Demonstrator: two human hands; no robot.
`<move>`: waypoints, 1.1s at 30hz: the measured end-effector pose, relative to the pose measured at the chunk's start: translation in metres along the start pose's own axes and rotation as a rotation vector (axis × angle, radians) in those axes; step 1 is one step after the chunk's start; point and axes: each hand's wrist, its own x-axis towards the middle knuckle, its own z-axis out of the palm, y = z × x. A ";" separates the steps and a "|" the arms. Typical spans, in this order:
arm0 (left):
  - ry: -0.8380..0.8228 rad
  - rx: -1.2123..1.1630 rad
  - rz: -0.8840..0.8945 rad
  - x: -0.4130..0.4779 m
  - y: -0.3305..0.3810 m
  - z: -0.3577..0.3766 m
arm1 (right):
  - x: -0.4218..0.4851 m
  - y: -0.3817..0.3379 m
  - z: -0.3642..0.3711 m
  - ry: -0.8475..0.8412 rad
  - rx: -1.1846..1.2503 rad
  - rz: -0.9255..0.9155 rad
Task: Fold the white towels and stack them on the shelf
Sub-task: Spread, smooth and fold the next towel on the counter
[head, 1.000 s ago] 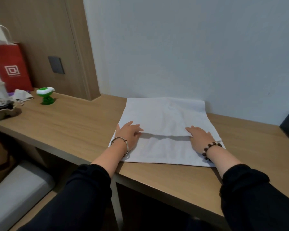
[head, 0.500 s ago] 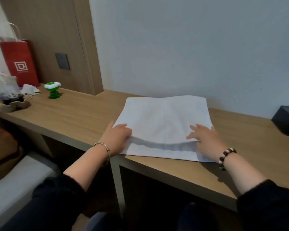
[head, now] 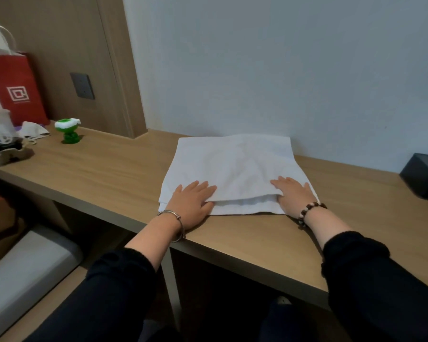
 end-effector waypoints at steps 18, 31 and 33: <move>0.540 -0.013 0.291 -0.010 0.026 -0.008 | -0.017 -0.052 0.016 0.176 0.219 -0.314; 0.215 -0.234 0.113 -0.014 0.020 -0.001 | -0.034 -0.041 0.000 0.433 0.265 -0.426; 0.221 -0.232 0.120 -0.015 0.020 -0.001 | -0.038 -0.039 -0.001 0.267 0.184 -0.391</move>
